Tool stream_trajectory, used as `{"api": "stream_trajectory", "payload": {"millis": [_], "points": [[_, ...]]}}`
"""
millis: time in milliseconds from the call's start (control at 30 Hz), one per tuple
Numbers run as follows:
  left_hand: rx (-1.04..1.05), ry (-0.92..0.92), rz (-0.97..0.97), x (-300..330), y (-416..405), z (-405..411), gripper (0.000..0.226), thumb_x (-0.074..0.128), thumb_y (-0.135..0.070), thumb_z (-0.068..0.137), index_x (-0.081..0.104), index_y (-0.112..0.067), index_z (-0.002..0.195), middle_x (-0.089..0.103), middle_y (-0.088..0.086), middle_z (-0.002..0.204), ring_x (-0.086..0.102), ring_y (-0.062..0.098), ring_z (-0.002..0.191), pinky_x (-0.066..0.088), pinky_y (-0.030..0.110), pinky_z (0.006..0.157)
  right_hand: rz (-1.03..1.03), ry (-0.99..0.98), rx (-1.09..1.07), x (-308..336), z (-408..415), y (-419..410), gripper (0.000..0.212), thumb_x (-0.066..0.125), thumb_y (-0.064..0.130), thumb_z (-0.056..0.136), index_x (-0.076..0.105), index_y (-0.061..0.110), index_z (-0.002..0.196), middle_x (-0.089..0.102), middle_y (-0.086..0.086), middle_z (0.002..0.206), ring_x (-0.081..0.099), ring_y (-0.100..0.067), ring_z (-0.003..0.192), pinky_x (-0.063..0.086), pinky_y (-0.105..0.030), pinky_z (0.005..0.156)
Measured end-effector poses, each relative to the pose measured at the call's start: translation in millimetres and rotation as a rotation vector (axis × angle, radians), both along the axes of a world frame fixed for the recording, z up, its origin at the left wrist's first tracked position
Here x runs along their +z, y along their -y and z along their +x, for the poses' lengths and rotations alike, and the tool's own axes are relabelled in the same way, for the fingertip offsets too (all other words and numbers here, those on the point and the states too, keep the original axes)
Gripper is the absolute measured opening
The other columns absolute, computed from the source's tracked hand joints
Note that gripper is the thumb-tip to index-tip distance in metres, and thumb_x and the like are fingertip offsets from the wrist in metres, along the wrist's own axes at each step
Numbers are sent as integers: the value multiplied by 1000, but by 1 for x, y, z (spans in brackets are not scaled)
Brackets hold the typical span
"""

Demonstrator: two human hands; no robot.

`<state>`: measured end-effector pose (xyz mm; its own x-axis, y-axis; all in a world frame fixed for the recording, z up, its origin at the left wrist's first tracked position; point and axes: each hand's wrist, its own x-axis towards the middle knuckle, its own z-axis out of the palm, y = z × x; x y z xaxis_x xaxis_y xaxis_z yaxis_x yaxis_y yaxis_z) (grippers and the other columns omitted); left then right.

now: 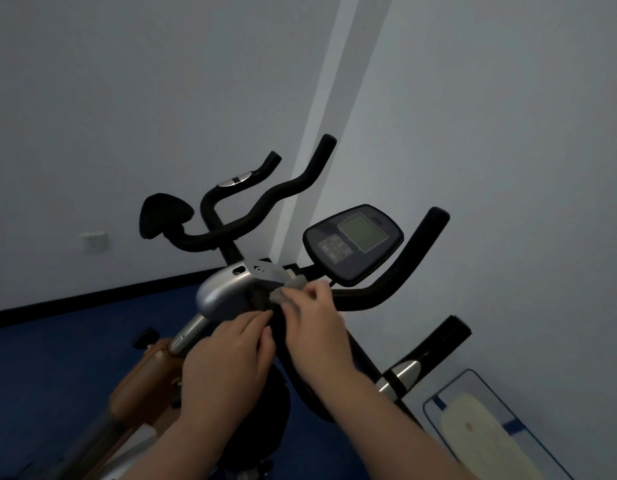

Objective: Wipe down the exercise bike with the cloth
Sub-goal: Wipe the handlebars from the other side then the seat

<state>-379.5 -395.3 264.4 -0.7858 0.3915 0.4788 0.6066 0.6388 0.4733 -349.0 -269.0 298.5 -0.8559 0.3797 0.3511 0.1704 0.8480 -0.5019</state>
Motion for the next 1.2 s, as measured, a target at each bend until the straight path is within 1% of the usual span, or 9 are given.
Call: {"api": "stream_trajectory", "payload": {"millis": [133,267,467,567,667,900,1000,1100,1200], "points": [[74,123,113,-12,8,5,23,52,-25,94,73,-25,105,71,-13,100,68,8,82,45,20,56,117,-109,-98,36,3,-42,27,54,26,97,65,28,122,39,12,103,44,4,74,35,-4,65],[88,119,120,-12,8,5,22,53,-22,96,73,-23,104,72,-12,98,68,8,82,45,20,56,226,-23,-257,29,11,-49,25,50,22,99,65,20,118,41,6,106,49,-12,81,43,-26,70],[38,145,116,-9,8,6,53,24,-44,94,71,-24,108,70,-12,104,67,9,90,53,28,63,59,80,146,10,3,-6,25,52,29,98,66,30,118,42,11,105,53,-8,86,46,-23,80],[36,114,115,-8,11,6,54,23,-42,95,73,-23,106,71,-12,102,68,9,87,51,25,61,120,7,-32,42,-1,-46,23,54,30,97,68,32,115,40,16,96,45,-1,78,36,-13,68],[38,130,117,-9,11,5,54,23,-42,95,72,-24,106,70,-13,103,67,7,88,47,20,62,241,31,-219,41,2,-55,25,47,27,100,68,27,115,45,7,105,51,-13,83,43,-26,71],[30,41,91,-15,10,3,44,31,-26,93,72,-20,105,73,-7,100,70,12,89,51,22,65,90,91,220,11,12,-9,28,52,26,98,64,27,123,45,8,111,57,-13,93,50,-28,84],[46,31,109,-16,11,3,43,31,-21,92,72,-17,103,74,-6,98,71,15,88,55,26,63,169,-30,38,34,13,-45,26,53,28,97,67,31,118,45,13,101,51,-8,84,39,-15,68],[57,37,128,-17,10,4,44,29,-23,93,72,-18,104,73,-6,98,71,15,88,53,26,62,167,-11,-144,33,10,-51,27,50,26,99,67,25,120,47,9,105,52,-11,88,39,-22,73],[62,-18,104,-16,11,4,40,34,-20,89,72,-17,101,73,-4,94,71,16,83,53,25,57,156,-2,13,5,7,-13,28,50,22,99,65,20,123,48,4,112,52,-13,94,44,-25,80]]}}
